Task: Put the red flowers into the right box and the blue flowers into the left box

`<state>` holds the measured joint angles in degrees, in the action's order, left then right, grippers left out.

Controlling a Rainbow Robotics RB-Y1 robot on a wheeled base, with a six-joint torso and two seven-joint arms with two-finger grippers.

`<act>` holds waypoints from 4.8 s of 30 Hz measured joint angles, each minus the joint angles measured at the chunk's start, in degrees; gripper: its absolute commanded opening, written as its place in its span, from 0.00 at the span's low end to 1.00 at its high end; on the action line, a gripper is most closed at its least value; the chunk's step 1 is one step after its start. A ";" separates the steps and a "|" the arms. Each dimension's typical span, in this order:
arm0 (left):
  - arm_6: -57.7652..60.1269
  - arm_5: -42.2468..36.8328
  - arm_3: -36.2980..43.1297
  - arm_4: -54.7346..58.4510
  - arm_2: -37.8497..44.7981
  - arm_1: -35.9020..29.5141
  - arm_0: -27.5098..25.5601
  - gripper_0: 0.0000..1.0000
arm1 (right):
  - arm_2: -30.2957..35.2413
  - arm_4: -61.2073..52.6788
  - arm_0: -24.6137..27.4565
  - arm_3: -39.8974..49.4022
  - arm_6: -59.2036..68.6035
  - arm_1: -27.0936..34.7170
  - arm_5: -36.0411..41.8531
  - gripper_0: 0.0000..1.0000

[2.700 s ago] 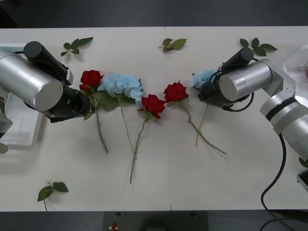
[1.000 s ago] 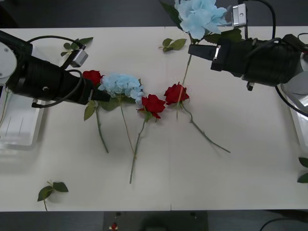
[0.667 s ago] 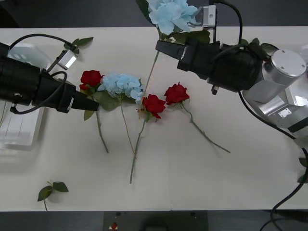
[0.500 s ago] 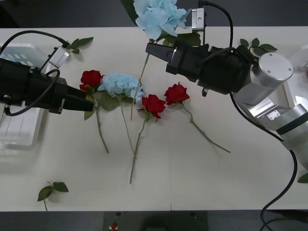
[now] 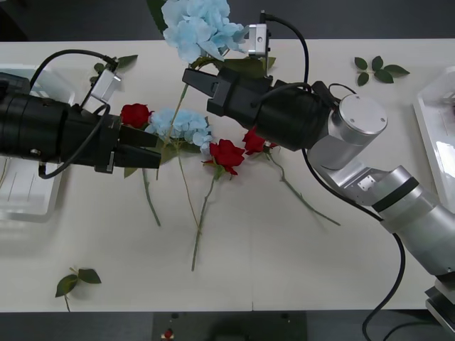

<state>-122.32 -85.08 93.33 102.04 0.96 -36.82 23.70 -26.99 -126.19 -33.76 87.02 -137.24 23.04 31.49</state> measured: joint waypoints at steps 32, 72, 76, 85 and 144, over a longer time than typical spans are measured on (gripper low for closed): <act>-0.12 5.85 0.00 -0.20 -6.11 0.55 0.04 0.00 | 0.02 -0.37 -1.01 0.00 -1.29 -0.41 -1.43 0.00; -0.30 0.38 0.11 -4.48 14.69 -14.16 -7.27 0.00 | 0.43 -3.72 -1.01 0.00 -3.57 0.68 1.25 1.00; -0.29 0.38 0.13 -10.16 18.69 -15.54 -9.36 0.00 | 1.02 -5.42 -1.01 0.00 -3.55 4.03 4.60 1.00; -0.26 -1.15 0.24 -29.33 26.42 -16.28 -10.41 0.00 | 1.08 3.95 -1.02 0.52 18.26 17.23 12.82 1.00; 26.12 -1.68 0.28 -59.84 12.42 -19.67 -9.45 1.00 | -4.42 87.82 -5.80 5.77 46.90 10.38 47.07 0.99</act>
<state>-96.20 -86.76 93.61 42.20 13.38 -56.48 14.25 -31.41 -38.37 -39.56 92.78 -90.34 33.42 78.55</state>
